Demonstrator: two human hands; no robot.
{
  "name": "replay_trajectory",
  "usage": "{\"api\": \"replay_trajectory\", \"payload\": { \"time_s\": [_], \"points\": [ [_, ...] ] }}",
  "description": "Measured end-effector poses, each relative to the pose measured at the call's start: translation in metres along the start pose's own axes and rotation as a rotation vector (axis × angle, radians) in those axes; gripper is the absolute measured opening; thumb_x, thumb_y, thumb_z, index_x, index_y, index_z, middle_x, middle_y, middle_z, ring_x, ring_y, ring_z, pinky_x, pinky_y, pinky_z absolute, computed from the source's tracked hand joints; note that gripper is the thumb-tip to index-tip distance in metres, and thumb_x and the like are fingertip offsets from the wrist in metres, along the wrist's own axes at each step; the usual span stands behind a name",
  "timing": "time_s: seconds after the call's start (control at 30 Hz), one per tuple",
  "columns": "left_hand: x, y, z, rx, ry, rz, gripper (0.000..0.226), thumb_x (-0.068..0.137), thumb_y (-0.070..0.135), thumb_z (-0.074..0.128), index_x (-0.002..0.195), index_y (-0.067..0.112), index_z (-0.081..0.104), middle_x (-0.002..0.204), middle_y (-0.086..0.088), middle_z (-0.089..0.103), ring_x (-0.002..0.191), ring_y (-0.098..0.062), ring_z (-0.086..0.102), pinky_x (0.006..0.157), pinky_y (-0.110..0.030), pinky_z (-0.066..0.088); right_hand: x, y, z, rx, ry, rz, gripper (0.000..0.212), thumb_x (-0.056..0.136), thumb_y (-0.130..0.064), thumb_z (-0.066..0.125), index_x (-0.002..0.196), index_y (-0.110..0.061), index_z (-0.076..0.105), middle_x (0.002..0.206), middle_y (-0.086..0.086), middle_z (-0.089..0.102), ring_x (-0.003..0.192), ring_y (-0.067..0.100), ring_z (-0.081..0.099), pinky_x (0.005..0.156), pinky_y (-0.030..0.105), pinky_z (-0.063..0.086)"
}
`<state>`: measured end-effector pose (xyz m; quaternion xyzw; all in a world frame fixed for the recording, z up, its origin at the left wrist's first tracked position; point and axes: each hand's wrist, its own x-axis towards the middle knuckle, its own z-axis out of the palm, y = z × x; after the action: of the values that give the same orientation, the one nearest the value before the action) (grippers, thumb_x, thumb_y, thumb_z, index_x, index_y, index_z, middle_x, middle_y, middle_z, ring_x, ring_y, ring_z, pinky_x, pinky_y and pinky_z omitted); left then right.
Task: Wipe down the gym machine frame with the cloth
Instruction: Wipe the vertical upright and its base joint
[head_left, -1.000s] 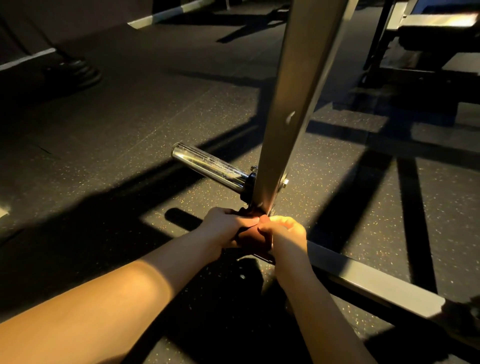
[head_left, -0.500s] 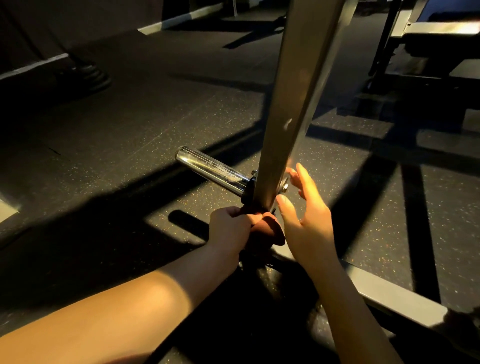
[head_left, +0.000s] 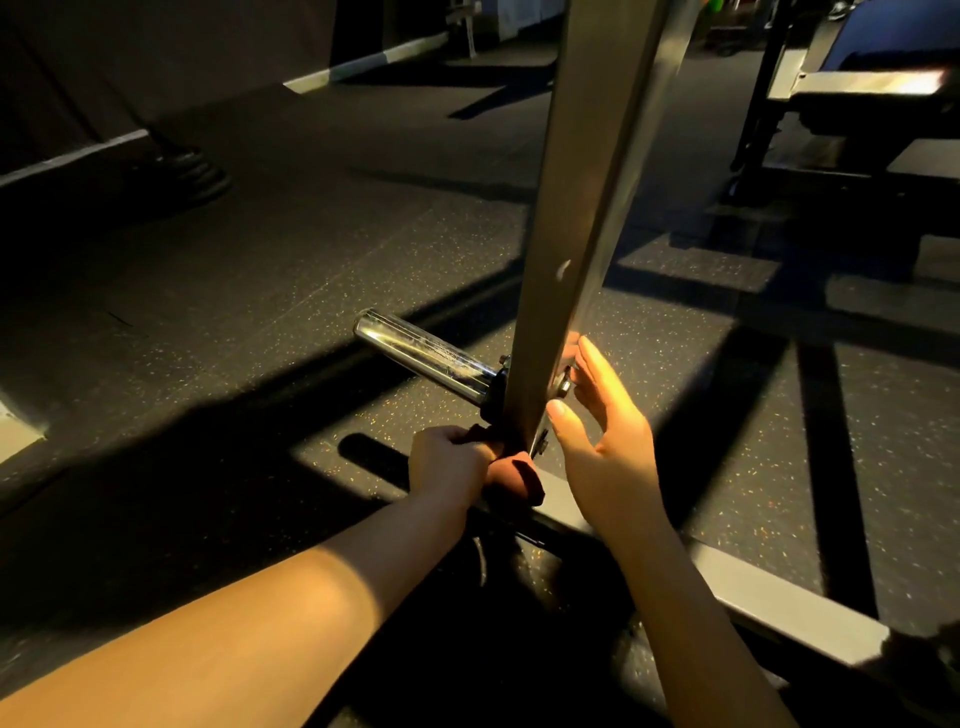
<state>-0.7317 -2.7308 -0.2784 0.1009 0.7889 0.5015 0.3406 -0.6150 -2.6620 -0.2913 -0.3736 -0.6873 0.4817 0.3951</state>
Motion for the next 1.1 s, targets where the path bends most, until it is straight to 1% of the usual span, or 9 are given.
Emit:
{"api": "replay_trajectory", "payload": {
  "time_s": [0.1,0.27,0.4,0.57,0.7,0.83,0.93,1.0,1.1],
  "points": [
    [-0.004,0.002,0.003,0.016,-0.028,0.112,0.015,0.087,0.002,0.071,0.087,0.018,0.072,0.085,-0.008,0.073,0.080,-0.029,0.075,0.075,-0.051,0.064,0.000,0.001,-0.002,0.086,0.024,0.026,0.062,0.100,-0.016,0.058,0.156,-0.028,0.036,0.157,-0.009,0.044,0.143,0.007,0.043,0.121,0.042,0.037],
    [0.004,0.001,0.000,0.095,-0.013,0.173,0.016,0.085,0.006,0.075,0.096,0.017,0.078,0.086,-0.007,0.076,0.075,-0.024,0.075,0.069,-0.045,0.065,0.000,-0.002,-0.001,0.157,0.069,0.041,0.057,0.104,-0.010,0.053,0.156,-0.027,0.036,0.155,-0.013,0.043,0.137,0.001,0.047,0.115,0.025,0.041],
    [0.002,-0.002,0.000,0.143,0.011,0.184,0.018,0.088,0.005,0.071,0.103,0.014,0.076,0.091,-0.007,0.073,0.082,-0.021,0.071,0.077,-0.043,0.063,0.001,-0.003,-0.004,0.157,0.049,0.035,0.055,0.106,-0.014,0.050,0.156,-0.028,0.033,0.160,-0.009,0.039,0.143,0.010,0.044,0.119,0.038,0.039],
    [-0.004,0.012,-0.005,0.084,-0.046,0.360,0.015,0.088,0.013,0.076,0.097,0.025,0.077,0.089,0.006,0.075,0.078,-0.007,0.072,0.063,-0.025,0.059,0.005,0.000,-0.005,0.117,0.073,0.011,0.054,0.104,-0.023,0.049,0.155,-0.032,0.035,0.157,-0.012,0.041,0.142,0.008,0.043,0.118,0.038,0.039],
    [0.002,0.007,-0.005,0.080,0.004,0.213,0.020,0.090,0.012,0.073,0.110,0.015,0.074,0.097,-0.004,0.074,0.089,-0.023,0.072,0.081,-0.047,0.063,0.005,-0.012,-0.006,0.123,0.028,0.029,0.052,0.105,-0.024,0.049,0.153,-0.034,0.034,0.158,-0.011,0.039,0.141,0.008,0.043,0.114,0.030,0.040],
    [-0.018,0.023,-0.009,0.097,-0.011,0.326,0.011,0.089,0.014,0.075,0.097,0.020,0.076,0.088,0.001,0.076,0.083,-0.015,0.074,0.079,-0.039,0.063,0.012,-0.039,-0.022,0.003,0.041,0.015,0.055,0.102,-0.034,0.048,0.155,-0.028,0.037,0.153,-0.007,0.046,0.134,0.012,0.049,0.114,0.039,0.043],
    [-0.039,0.048,-0.014,0.058,0.041,0.497,0.010,0.087,0.019,0.077,0.089,0.029,0.074,0.085,0.012,0.074,0.081,0.002,0.069,0.074,-0.016,0.054,0.016,-0.065,-0.034,0.012,0.066,-0.063,0.045,0.105,-0.024,0.049,0.150,-0.016,0.045,0.130,-0.003,0.054,0.102,-0.006,0.058,0.090,0.010,0.042],
    [-0.044,0.056,-0.016,0.011,0.074,0.535,0.014,0.088,0.021,0.077,0.089,0.033,0.071,0.085,0.016,0.072,0.082,0.008,0.066,0.069,-0.005,0.049,0.018,-0.083,-0.039,0.053,0.077,-0.102,0.033,0.106,-0.006,0.046,0.138,-0.012,0.054,0.124,0.007,0.061,0.096,-0.009,0.059,0.075,0.004,0.039],
    [-0.043,0.040,-0.010,0.064,0.038,0.402,0.024,0.089,0.009,0.074,0.081,0.031,0.070,0.082,0.010,0.073,0.078,-0.003,0.071,0.074,-0.025,0.061,0.016,-0.101,-0.041,0.009,0.054,-0.154,0.041,0.107,-0.001,0.041,0.118,-0.039,0.050,0.117,-0.010,0.062,0.102,-0.016,0.056,0.081,0.000,0.038]
  ]
}}
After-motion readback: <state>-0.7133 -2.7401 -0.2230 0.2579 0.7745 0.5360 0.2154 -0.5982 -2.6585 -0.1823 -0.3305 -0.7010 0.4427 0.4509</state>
